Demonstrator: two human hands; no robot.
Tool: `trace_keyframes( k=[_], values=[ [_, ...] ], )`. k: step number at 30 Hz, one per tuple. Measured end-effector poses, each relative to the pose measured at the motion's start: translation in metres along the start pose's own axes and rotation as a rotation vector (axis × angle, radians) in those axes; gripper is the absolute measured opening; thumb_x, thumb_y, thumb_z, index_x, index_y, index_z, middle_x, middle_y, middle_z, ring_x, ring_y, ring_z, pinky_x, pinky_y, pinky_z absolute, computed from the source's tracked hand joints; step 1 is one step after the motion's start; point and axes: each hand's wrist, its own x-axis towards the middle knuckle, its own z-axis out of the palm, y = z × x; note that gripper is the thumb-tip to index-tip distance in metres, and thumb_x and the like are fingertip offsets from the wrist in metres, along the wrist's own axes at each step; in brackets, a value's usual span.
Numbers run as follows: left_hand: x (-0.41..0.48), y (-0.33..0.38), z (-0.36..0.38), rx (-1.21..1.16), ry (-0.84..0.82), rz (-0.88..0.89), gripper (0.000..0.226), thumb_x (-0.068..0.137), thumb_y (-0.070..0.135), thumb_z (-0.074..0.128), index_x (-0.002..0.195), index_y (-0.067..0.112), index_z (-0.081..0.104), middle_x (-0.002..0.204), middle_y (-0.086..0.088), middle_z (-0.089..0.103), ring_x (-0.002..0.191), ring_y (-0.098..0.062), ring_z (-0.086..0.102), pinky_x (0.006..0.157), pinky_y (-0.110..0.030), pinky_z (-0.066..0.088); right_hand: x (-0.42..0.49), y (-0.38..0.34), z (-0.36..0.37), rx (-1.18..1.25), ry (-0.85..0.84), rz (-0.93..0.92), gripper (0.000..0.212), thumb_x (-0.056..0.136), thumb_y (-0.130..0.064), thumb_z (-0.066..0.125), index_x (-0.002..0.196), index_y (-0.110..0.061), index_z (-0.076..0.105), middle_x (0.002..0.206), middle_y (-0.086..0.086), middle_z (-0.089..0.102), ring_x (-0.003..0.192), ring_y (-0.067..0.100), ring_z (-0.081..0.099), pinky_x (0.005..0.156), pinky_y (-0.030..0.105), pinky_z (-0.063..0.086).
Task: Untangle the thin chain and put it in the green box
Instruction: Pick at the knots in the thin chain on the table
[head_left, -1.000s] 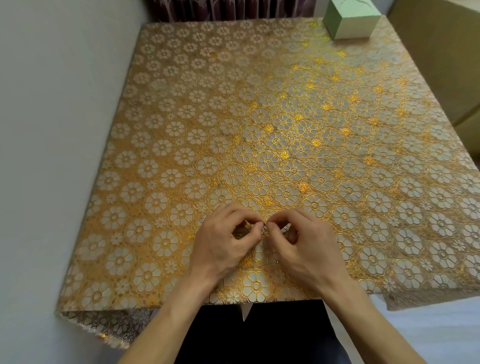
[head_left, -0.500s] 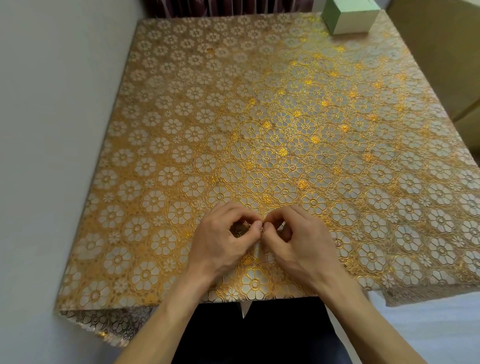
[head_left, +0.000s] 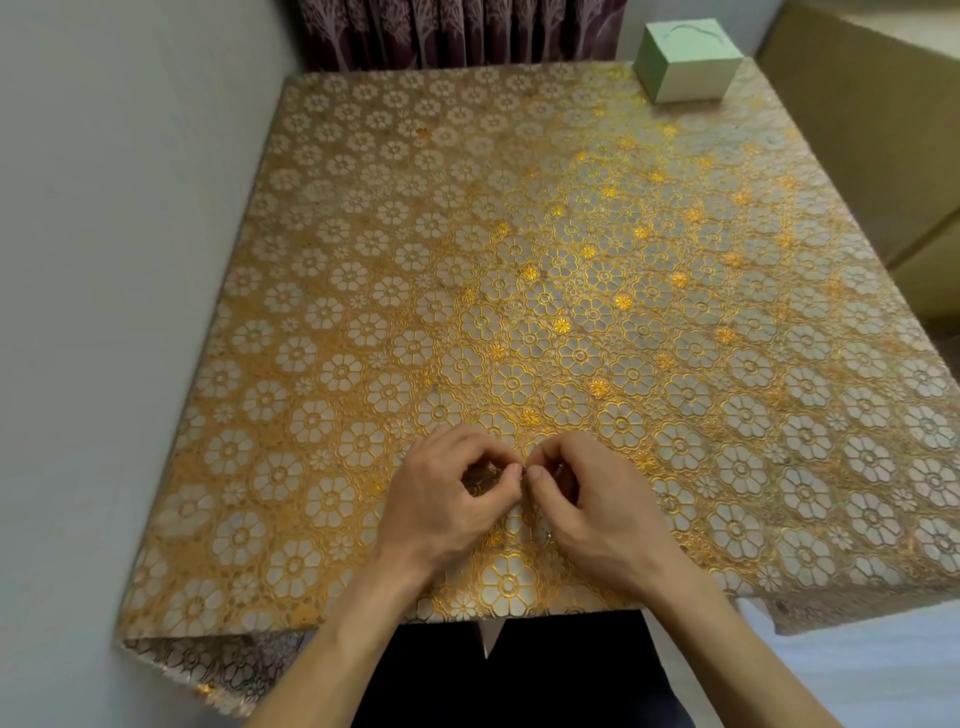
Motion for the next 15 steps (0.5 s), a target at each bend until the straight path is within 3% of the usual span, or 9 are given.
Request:
trace_keyframes(
  k=[5, 15],
  values=[
    [-0.0005, -0.0015, 0.0002, 0.040, 0.000, 0.013, 0.019, 0.086, 0.043, 0.064, 0.091, 0.028, 0.074, 0.091, 0.019, 0.066, 0.090, -0.003, 0.060, 0.080, -0.036, 0.053, 0.0058, -0.0004, -0.0017, -0.033, -0.005, 0.013, 0.020, 0.088, -0.047, 0.051, 0.092, -0.030, 0.061, 0.087, -0.015, 0.063, 0.081, 0.005, 0.057, 0.072, 0.027, 0.047],
    [-0.0056, -0.0022, 0.0048, 0.281, 0.071, 0.241, 0.015, 0.091, 0.032, 0.066, 0.096, 0.021, 0.073, 0.091, 0.009, 0.066, 0.085, -0.013, 0.058, 0.073, -0.031, 0.051, 0.0014, 0.0027, 0.0012, -0.172, 0.025, -0.108, 0.015, 0.099, -0.033, 0.055, 0.104, -0.020, 0.061, 0.098, -0.009, 0.058, 0.086, 0.009, 0.054, 0.077, 0.025, 0.045]
  ],
)
